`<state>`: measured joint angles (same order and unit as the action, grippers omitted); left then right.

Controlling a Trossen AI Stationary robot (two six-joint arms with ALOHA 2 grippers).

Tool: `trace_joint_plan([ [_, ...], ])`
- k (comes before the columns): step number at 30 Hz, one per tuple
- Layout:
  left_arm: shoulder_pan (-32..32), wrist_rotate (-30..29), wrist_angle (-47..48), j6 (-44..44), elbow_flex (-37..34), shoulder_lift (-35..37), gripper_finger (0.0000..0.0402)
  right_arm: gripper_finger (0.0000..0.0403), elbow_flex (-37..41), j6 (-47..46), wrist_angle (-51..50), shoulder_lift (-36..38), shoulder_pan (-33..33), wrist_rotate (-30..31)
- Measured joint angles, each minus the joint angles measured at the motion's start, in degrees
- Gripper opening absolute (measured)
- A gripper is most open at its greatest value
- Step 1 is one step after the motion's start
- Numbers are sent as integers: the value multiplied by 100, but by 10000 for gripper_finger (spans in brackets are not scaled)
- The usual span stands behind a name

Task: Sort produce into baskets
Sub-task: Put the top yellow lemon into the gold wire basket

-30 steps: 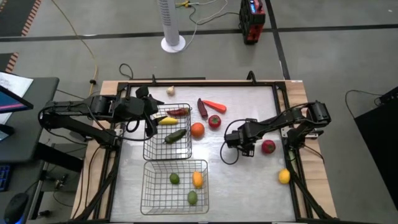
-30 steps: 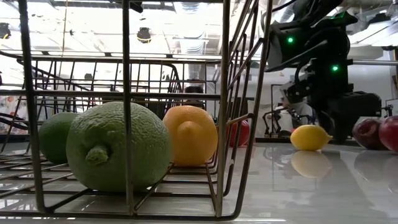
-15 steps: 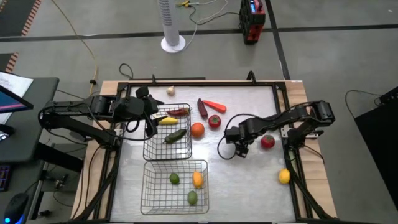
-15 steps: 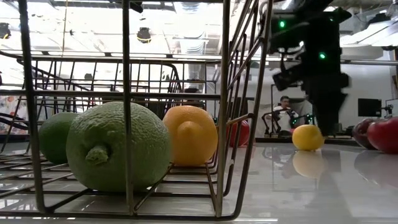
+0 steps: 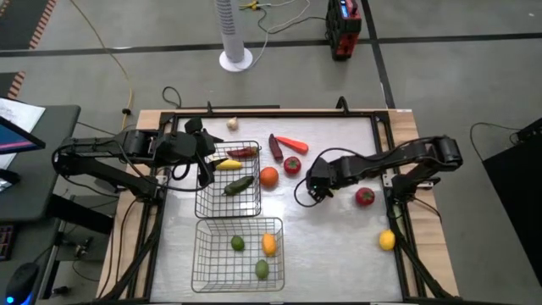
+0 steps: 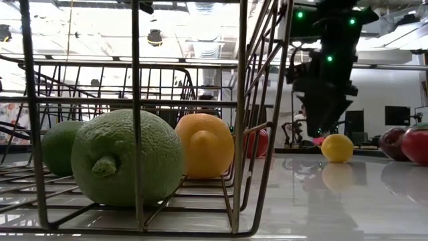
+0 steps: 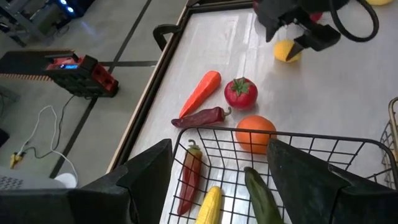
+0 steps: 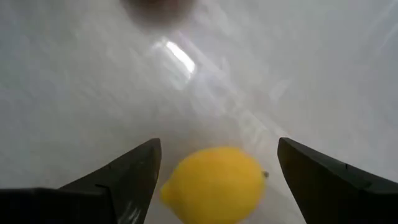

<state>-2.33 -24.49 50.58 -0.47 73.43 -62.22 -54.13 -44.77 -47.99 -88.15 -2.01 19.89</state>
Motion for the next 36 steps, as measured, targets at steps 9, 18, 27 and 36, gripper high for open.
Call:
trace_joint_plan([
  [9, 0, 9, 16, 0, -2, 0, 249, 352, 110, 1223, 349, -175, -441, 451],
  [18, 0, 14, 19, 0, -2, 0, 249, 352, 105, 2616, 499, 147, -521, -274],
  [27, 0, 20, 222, -40, -2, 0, 249, 333, 863, 3009, 1051, 193, -297, -252],
  [36, 0, 0, 242, -44, -2, 0, 249, 314, 1259, 3114, 1395, 199, -233, -161],
])
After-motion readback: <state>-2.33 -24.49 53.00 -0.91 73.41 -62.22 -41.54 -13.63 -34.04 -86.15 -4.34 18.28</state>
